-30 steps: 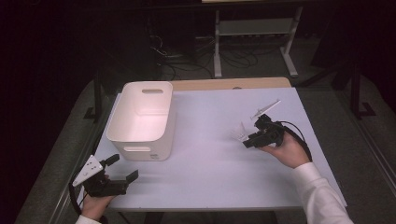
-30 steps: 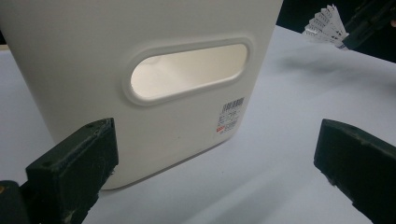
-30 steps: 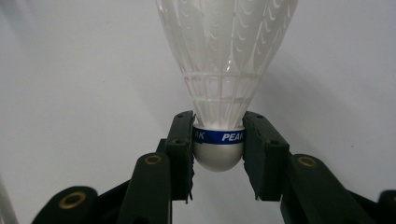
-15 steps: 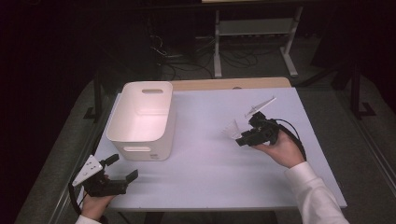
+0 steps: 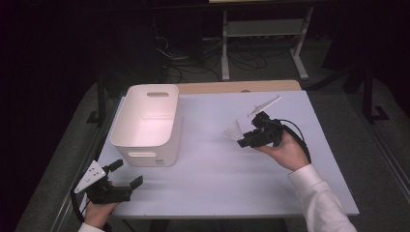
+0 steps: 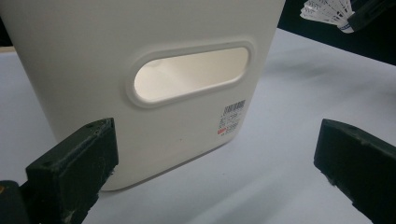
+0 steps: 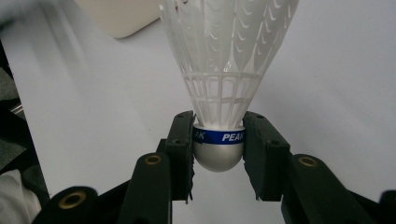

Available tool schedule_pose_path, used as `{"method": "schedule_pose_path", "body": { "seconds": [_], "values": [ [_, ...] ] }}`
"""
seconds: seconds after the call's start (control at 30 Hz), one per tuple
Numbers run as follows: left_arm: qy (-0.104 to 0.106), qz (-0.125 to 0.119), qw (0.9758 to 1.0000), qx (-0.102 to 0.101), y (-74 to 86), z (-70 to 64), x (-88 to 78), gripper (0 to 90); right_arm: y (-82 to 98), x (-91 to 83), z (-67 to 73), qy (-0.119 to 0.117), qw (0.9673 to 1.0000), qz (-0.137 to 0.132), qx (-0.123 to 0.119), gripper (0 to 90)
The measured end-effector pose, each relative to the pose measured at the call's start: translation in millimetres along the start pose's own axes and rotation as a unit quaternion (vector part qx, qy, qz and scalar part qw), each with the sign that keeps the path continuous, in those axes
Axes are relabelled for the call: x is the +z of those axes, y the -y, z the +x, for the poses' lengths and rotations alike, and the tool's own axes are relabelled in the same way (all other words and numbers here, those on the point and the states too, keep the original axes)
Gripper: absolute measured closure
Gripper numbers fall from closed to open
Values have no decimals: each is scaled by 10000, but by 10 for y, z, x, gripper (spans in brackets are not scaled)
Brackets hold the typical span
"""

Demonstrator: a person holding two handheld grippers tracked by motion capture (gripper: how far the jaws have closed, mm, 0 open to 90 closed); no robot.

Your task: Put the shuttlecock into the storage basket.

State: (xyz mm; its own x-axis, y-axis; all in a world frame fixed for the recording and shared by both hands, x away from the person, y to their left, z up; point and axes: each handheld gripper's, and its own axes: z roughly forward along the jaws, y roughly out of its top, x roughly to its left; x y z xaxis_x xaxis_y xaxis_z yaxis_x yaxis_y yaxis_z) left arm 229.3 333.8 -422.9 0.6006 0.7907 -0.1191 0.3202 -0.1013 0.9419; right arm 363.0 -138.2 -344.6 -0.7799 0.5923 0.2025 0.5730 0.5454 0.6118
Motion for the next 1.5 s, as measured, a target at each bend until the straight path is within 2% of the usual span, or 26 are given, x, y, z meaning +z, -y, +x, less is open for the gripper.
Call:
{"method": "schedule_pose_path", "body": {
  "seconds": [0.37, 0.6, 0.73, 1.07, 1.1, 1.33, 1.5],
  "values": [
    [-3, -6, 10000, -7, 1, -2, 4, 0, -115, 36, 37, -109, 9999, -125, 23, 631],
    [-13, 18, 10000, -11, 2, -2, 4, 0, -211, 18, 74, -131, 9997, -191, -70, 631],
    [-8, -8, 10000, -18, 1, -2, 3, 0, -271, 14, 100, -183, 9997, -162, -37, 631],
    [0, -2, 10000, -18, 2, -2, 3, 0, -391, 40, 149, -216, 9995, -162, -176, 631],
    [0, 1, 10000, -8, 2, -2, 2, 0, -403, 40, 162, -272, 9994, -156, -125, 631],
    [0, -4, 10000, -22, 2, -3, 4, 0, -483, 55, 185, -239, 9991, -195, -288, 631],
    [17, -10, 10000, -19, 1, -2, 0, 0, -526, 65, 223, -294, 9991, -175, -255, 631]
  ]
}}
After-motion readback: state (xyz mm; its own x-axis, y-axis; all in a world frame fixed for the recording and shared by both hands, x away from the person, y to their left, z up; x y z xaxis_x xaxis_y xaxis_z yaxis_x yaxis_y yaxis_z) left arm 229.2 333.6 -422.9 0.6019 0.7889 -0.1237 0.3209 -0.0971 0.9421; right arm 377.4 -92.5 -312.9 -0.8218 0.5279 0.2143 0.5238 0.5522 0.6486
